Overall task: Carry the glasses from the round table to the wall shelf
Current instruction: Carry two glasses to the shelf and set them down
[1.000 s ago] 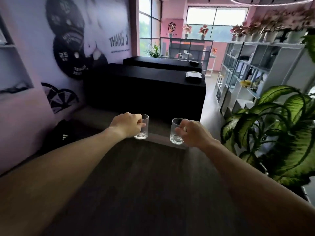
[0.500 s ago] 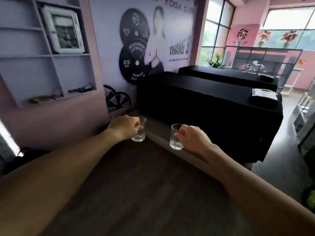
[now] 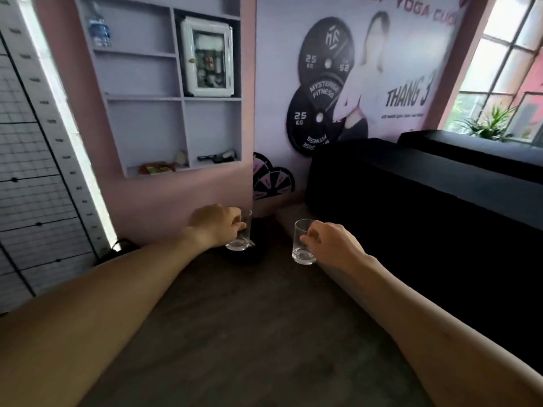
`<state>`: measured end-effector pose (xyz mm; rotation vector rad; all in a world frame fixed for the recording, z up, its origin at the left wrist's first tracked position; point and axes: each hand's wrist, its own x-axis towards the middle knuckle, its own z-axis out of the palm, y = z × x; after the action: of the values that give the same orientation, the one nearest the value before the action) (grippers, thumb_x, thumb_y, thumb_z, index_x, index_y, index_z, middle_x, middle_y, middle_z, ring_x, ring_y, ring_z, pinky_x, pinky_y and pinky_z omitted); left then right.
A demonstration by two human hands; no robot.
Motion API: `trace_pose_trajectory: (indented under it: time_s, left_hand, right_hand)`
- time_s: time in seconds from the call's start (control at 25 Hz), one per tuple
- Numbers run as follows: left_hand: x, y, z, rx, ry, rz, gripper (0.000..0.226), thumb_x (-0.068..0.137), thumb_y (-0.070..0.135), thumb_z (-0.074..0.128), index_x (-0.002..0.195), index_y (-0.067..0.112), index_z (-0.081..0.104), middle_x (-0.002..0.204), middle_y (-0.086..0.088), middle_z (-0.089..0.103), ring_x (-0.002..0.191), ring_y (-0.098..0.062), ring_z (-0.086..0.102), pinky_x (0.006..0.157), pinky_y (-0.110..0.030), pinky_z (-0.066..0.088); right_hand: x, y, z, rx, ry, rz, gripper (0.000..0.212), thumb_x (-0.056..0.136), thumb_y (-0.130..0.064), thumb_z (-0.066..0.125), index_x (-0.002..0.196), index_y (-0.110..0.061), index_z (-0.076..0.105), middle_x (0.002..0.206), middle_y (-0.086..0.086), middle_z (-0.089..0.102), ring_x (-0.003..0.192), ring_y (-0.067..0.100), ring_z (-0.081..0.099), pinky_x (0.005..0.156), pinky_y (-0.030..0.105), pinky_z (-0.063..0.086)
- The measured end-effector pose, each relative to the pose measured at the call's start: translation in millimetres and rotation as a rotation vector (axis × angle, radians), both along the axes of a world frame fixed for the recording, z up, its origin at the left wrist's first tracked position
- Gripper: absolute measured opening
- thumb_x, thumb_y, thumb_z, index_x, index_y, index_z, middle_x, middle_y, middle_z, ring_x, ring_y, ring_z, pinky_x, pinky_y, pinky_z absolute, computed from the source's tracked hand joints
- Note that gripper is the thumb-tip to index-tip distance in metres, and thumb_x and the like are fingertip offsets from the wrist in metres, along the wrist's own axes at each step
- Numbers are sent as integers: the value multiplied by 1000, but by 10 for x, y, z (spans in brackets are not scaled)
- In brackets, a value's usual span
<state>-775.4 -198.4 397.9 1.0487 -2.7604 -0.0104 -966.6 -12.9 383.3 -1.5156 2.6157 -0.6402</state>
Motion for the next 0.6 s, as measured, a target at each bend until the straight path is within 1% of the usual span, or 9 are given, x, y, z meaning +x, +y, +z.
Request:
trace_pose_trajectory:
  time_s: [0.08, 0.2, 0.32, 0.4, 0.48, 0.6]
  left_hand:
    - [-80, -549, 56, -20, 7, 24, 27, 93, 47, 52, 96, 23, 63, 103, -7, 69, 88, -27, 62, 68, -31, 39]
    - [-196, -1331, 203, -43, 12, 54, 25, 93, 44, 50, 97, 23, 64, 105, -8, 69, 80, -25, 56, 67, -31, 38]
    - [-346, -2012, 260, -76, 10, 59, 28, 94, 42, 47, 107, 25, 65, 110, -9, 69, 93, -31, 62, 72, -33, 45]
    - [-481, -2446, 236, -78, 7, 67, 31, 93, 43, 45, 109, 27, 65, 110, -6, 70, 95, -30, 63, 73, -33, 46]
    - [-623, -2856, 203, -70, -2, 94, 28, 92, 44, 46, 101, 26, 65, 108, -5, 69, 94, -30, 63, 73, -33, 45]
    - [-845, -3415, 144, -62, -11, 102, 22, 93, 42, 44, 90, 28, 61, 106, -7, 69, 92, -30, 62, 78, -36, 51]
  right_hand:
    - [-129, -560, -18, 6, 0, 25, 29, 93, -47, 55, 96, -20, 64, 99, 2, 69, 92, 25, 66, 82, 42, 55]
    - [-322, -1388, 65, 10, 14, 70, 29, 94, -46, 54, 96, -19, 65, 100, 4, 70, 95, 26, 65, 82, 43, 55]
    - [-510, -2126, 176, -21, 36, 101, 28, 94, -46, 53, 96, -20, 64, 99, 4, 70, 95, 26, 63, 81, 43, 54]
    - [-655, -2603, 215, -22, 43, 128, 26, 93, -44, 54, 95, -20, 63, 99, 5, 70, 95, 28, 64, 81, 43, 54]
    - [-808, -3042, 242, -19, 46, 152, 26, 92, -43, 55, 96, -19, 63, 100, 5, 71, 96, 30, 64, 81, 43, 54]
    - [-1080, -3677, 230, -32, 39, 193, 22, 93, -40, 55, 99, -21, 64, 102, 4, 71, 95, 28, 65, 79, 40, 54]
